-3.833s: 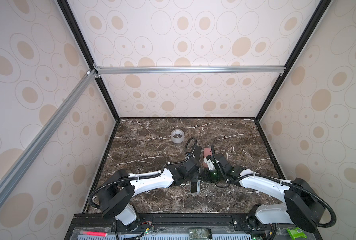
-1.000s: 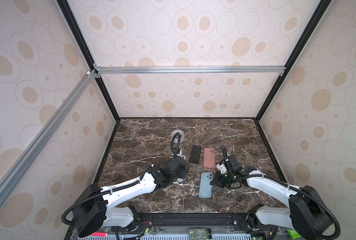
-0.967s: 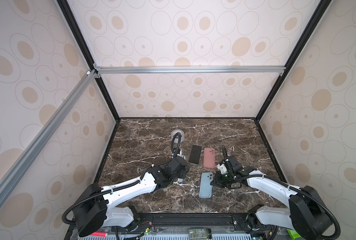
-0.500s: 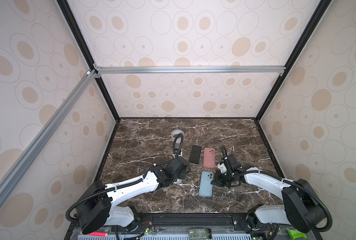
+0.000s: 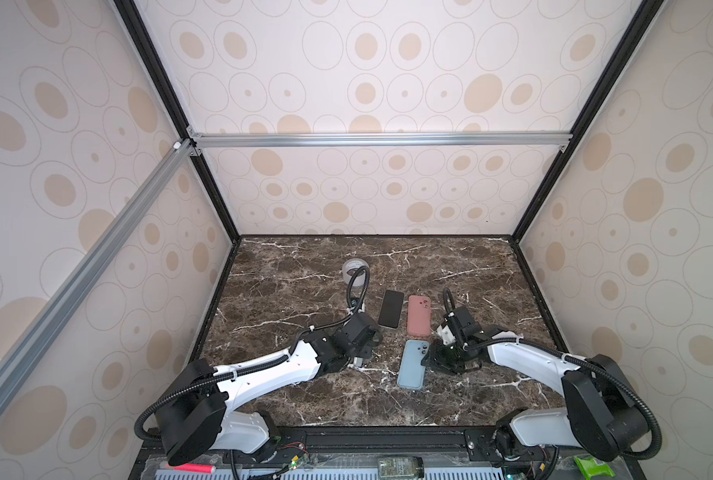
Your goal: Take the phone out of the phone case
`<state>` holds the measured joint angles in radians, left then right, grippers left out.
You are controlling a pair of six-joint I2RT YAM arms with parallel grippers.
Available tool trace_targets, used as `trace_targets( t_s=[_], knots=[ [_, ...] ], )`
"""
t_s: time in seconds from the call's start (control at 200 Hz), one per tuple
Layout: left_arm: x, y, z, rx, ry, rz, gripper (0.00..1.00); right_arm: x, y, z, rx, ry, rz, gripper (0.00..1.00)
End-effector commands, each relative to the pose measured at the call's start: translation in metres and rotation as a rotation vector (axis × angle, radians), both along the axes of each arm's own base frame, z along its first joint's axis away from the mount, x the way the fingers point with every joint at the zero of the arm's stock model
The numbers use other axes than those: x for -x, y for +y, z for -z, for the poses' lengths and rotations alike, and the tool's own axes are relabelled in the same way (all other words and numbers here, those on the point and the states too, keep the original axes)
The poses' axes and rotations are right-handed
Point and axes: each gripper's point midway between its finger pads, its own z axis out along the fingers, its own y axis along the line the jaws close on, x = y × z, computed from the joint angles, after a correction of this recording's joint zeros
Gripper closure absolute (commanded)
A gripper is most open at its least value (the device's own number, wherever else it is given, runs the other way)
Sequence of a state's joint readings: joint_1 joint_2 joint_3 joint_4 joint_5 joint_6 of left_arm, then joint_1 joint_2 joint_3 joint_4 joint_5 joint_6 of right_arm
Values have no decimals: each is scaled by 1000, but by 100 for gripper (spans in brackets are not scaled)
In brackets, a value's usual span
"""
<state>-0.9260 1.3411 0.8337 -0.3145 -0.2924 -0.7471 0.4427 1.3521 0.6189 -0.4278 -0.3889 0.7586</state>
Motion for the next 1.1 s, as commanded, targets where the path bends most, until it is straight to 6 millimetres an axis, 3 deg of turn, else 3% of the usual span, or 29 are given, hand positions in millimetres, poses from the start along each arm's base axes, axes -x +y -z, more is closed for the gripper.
trace_targets(
  t_s=[0.0, 0.255, 0.335, 0.545, 0.66, 0.84, 1.095],
  knots=[
    [-15, 3, -24, 6, -57, -67, 100, 2, -8, -3, 44, 6, 3, 46],
    [-17, 4, -24, -36, -55, -61, 100, -1, -23, -24, 115, -53, 18, 8],
    [-17, 4, -24, -42, -54, -60, 100, -4, -27, -33, 133, -79, 23, 0],
    [-17, 3, -21, -56, -47, -49, 100, -10, -35, -57, 153, -181, 40, 0],
    [-15, 2, -18, -60, -36, -42, 100, -12, -34, -60, 136, -207, 35, 0],
    [-13, -6, -16, -36, -23, -22, 100, -8, -15, -47, 50, -159, -10, 6],
    [4, -51, -13, 103, 10, 146, 100, -4, -20, -18, 101, -84, -2, 11]
  ],
)
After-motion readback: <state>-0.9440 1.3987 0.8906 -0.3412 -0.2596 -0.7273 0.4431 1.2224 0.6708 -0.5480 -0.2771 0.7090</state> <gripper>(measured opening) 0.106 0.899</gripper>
